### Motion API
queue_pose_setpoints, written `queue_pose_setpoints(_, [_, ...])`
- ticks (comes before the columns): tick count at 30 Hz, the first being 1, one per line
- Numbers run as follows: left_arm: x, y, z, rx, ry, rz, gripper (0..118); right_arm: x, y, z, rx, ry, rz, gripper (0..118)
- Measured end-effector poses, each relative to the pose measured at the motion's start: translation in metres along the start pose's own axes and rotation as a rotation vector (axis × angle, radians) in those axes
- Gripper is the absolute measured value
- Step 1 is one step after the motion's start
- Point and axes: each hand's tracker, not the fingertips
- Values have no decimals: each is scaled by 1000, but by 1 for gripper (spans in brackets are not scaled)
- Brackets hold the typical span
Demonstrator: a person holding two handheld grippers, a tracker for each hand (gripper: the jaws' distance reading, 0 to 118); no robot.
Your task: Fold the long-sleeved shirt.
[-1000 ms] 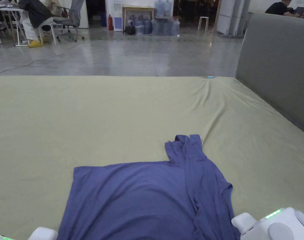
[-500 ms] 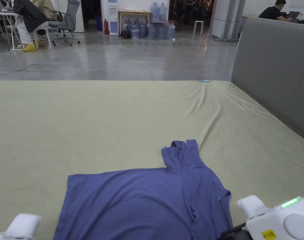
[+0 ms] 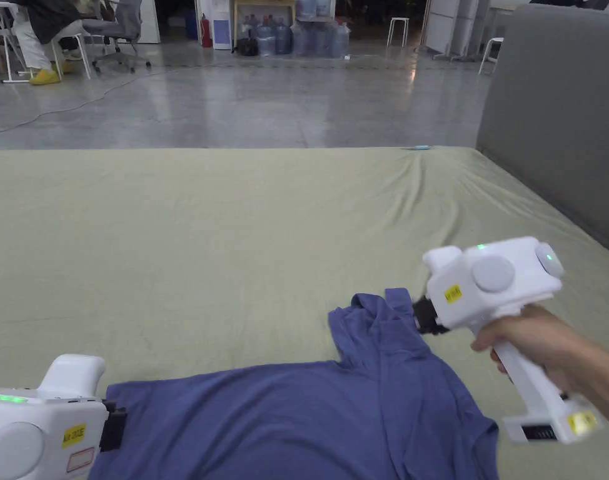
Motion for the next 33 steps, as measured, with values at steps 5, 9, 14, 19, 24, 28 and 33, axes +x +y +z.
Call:
queue_pose_setpoints(5, [5, 5, -29, -16, -32, 48, 0, 13, 75, -90, -47, -21, -35, 96])
queue_pose_setpoints(9, [4, -3, -45, -44, -57, 62, 0, 18, 90, -143, -96, -47, -115, 95])
queue_pose_setpoints(14, [-1, -13, -54, -62, -75, 76, 0, 30, 78, -203, -261, -89, -134, 78])
queue_pose_setpoints(19, [-4, -13, -48, -42, -54, 69, 0, 28, 72, -189, -192, 104, -221, 2])
queue_pose_setpoints(24, [-2, -14, -31, -27, -57, 68, 0, 11, 70, -153, -77, -42, -141, 2])
queue_pose_setpoints(28, [1, -14, -10, -11, -52, 54, 0, -5, 53, -77, 36, -22, -60, 2])
queue_pose_setpoints(33, [6, -20, 16, 19, -65, 33, 0, -24, -14, 8, 146, -18, 7, 2])
